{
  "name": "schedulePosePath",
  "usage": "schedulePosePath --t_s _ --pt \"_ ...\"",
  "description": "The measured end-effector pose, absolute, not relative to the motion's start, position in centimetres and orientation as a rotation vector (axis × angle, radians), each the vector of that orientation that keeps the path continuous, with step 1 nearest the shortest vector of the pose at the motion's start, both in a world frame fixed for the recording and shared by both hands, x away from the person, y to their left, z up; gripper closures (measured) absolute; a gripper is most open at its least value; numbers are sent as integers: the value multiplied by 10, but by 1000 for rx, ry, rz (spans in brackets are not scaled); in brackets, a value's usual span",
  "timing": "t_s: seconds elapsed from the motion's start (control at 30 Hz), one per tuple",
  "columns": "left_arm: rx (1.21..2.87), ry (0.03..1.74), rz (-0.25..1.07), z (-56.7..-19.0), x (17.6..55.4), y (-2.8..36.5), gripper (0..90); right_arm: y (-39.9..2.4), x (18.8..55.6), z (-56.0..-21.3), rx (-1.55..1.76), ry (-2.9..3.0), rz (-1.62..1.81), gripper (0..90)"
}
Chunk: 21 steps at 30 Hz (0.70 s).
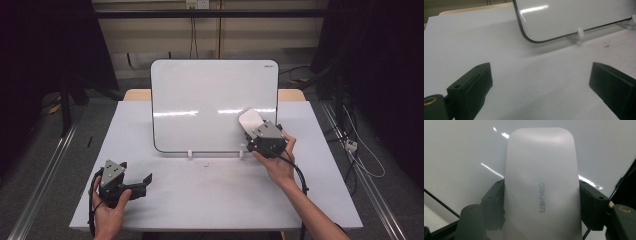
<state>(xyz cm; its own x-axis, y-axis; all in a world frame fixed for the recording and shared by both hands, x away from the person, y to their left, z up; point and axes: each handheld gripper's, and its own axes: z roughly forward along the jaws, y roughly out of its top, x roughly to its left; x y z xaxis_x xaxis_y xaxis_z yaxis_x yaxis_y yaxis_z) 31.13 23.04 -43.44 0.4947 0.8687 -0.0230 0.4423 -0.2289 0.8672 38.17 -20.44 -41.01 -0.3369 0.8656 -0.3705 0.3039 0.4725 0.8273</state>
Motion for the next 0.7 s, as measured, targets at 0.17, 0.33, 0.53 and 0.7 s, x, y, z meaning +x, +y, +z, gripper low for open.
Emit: schedulePosePath --t_s 0.17,0.33,0.53,0.7 --pt "1853 1102 598 -435 312 232 47 -203 382 -416 980 1873 761 315" --pt "1845 1092 596 -434 312 231 47 -203 386 -420 994 1880 758 314" --pt "1845 1083 595 -434 308 233 47 -204 388 -422 1017 1887 756 311" --pt "1845 1073 597 -433 311 233 47 -208 389 -420 1068 1918 809 226"
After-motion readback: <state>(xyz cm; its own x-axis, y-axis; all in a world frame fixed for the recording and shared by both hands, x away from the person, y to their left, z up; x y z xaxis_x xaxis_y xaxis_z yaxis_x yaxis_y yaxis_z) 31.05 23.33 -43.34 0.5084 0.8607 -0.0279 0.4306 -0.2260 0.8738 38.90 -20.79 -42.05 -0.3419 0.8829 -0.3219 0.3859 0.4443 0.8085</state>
